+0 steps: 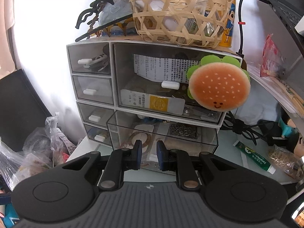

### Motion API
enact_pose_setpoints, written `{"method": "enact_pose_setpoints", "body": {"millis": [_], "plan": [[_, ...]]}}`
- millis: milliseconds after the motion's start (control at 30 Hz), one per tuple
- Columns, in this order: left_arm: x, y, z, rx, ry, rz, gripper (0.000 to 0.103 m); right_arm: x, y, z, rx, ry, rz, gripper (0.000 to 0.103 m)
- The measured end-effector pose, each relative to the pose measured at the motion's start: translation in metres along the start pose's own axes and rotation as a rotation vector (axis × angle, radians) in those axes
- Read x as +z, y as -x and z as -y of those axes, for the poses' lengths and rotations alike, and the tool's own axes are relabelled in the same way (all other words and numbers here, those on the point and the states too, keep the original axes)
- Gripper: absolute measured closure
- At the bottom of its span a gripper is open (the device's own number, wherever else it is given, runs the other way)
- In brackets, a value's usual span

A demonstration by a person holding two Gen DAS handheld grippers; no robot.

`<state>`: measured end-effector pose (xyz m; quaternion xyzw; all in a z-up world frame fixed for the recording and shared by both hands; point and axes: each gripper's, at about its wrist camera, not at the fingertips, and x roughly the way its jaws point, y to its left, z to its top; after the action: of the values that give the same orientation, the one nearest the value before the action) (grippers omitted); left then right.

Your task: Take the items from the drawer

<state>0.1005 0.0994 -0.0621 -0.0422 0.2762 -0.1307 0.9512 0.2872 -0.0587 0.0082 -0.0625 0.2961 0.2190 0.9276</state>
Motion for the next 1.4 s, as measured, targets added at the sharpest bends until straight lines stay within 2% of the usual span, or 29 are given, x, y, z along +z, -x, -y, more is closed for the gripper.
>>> {"method": "enact_pose_setpoints", "body": {"millis": [1000, 1400], "plan": [[0.003, 0.005, -0.003, -0.014, 0.005, 0.008, 0.0, 0.013, -0.022, -0.005, -0.065, 0.023, 0.002, 0.084], [0.005, 0.011, 0.001, -0.032, 0.0, 0.025, 0.0, 0.013, 0.016, -0.004, -0.094, 0.037, 0.042, 0.082]]}}
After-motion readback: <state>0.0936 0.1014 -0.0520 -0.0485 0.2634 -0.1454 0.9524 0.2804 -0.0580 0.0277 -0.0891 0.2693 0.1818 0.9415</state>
